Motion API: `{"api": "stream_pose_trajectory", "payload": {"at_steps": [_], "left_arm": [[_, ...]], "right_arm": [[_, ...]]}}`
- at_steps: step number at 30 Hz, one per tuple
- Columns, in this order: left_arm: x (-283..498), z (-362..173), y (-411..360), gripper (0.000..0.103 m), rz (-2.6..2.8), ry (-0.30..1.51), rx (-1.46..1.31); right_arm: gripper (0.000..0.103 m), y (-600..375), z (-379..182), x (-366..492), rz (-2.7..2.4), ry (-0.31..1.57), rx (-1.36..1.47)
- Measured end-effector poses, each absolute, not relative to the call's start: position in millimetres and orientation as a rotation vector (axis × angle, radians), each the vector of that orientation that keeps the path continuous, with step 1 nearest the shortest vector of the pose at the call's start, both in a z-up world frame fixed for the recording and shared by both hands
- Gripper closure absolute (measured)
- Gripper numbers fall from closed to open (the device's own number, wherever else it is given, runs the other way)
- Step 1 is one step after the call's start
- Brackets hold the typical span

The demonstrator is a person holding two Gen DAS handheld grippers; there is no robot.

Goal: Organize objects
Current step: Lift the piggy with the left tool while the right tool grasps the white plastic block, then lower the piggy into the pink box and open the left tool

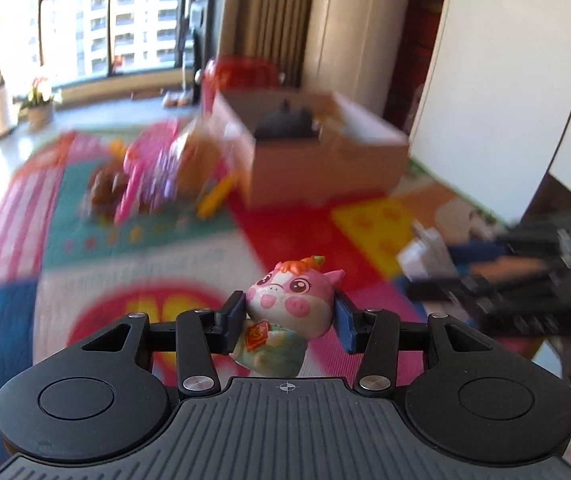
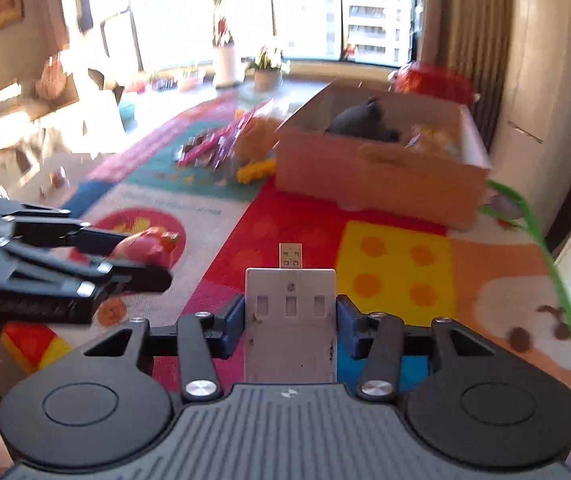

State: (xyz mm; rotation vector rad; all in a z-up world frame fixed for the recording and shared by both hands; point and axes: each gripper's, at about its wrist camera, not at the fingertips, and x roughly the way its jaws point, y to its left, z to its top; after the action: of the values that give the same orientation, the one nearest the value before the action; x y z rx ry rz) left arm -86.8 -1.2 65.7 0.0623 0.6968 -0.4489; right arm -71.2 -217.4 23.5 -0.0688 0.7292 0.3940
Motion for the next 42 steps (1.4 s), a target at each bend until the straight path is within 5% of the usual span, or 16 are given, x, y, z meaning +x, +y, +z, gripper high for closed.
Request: {"api": "stream_pose_trajectory", "payload": {"at_steps": [7,12,17,23,29,42], "left_arm": [[9.3,128.3,-59.5,0.051,-0.476,0.555,-0.081],[82.2,111.0,-106.1,0.051,-0.454,0.644,-0.103],[68.7,100.3,-81.3,0.051,-0.453,0.534,-0.181],[96.9,91.3,-94.4,0.051,-0.553,0.642,-0.229],[100.4,80.4,-149.1,0.051,-0.488,0.653,0.213],[72.2,87.3,-71.4,0.051,-0.524,0.367,-0.185]], "right_arm": [[0.056,-260.1,43.8,-85.1,0.312,0.582,-0.013],[0.056,-271.7,40.0,-73.5,0.284,0.606,0.031],[0.056,-282.7,41.8,-73.6,0.266,0.593,0.042],[0.056,-275.9,35.4,-47.8,0.276,0.655,0.079],[0.056,-264.4,24.1,-31.3,0.246,0.709,0.055],[0.056,-258.5,25.2,-23.7,0.218,0.718,0.023]]}}
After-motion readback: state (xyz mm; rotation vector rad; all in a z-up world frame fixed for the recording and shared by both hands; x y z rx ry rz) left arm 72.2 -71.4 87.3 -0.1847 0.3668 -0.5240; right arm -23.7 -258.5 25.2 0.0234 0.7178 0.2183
